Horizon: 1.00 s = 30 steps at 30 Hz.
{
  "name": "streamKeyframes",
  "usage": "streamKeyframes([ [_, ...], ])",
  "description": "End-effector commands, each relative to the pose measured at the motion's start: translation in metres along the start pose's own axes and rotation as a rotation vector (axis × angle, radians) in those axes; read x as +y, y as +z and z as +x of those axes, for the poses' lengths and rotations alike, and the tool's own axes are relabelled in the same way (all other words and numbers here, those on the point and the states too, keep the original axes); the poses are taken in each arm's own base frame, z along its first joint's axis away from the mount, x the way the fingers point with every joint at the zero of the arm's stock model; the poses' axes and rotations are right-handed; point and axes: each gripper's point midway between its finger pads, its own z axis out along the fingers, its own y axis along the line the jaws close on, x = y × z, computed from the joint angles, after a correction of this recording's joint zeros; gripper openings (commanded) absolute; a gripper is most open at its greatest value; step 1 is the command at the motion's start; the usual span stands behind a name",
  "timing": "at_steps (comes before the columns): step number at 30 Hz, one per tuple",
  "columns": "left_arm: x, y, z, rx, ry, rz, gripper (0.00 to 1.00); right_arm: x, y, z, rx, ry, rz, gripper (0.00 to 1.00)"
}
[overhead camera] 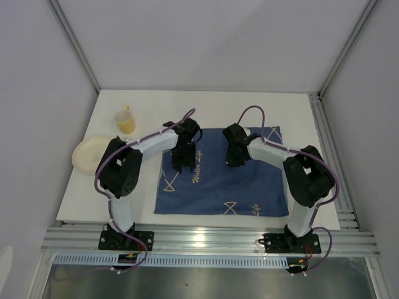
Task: Set the dinner table for one person
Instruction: Flatten out the napkin at the center of the board.
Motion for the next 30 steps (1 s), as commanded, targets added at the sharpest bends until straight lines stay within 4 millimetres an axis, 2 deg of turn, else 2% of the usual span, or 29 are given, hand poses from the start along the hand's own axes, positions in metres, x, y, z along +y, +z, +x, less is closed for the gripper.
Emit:
streamKeyframes([
  [1,-0.004,0.008,0.008,0.039,0.007,0.011,0.50,0.008,0.007,0.014,0.040,-0.001,-0.040,0.00],
  [5,-0.003,0.012,0.008,0.061,0.013,-0.009,0.50,0.007,0.018,0.025,0.094,-0.011,-0.040,0.00],
  [11,-0.004,0.017,0.005,0.082,0.024,-0.024,0.51,0.019,0.026,0.018,0.116,-0.022,-0.063,0.00],
  [12,-0.004,0.017,0.004,0.081,0.026,-0.023,0.51,0.022,0.031,0.024,0.155,-0.022,-0.080,0.00],
  [16,-0.004,0.020,0.000,0.081,0.026,-0.032,0.51,0.030,0.038,0.009,0.165,-0.005,-0.100,0.00],
  [19,-0.004,0.022,-0.006,0.078,0.019,-0.034,0.51,0.027,0.045,0.000,0.174,0.010,-0.096,0.00],
  [20,-0.003,0.021,-0.008,0.072,0.017,-0.032,0.51,0.029,0.045,-0.012,0.161,0.026,-0.108,0.00],
  [22,0.000,0.020,-0.018,0.057,0.001,-0.032,0.51,0.026,0.051,-0.017,0.174,0.040,-0.098,0.00],
  [23,0.000,0.017,-0.024,0.045,-0.003,-0.031,0.51,0.028,0.050,-0.031,0.154,0.051,-0.109,0.00],
  [30,0.022,0.012,-0.052,0.026,-0.085,-0.018,0.50,0.024,0.060,-0.063,0.158,0.123,-0.127,0.00],
])
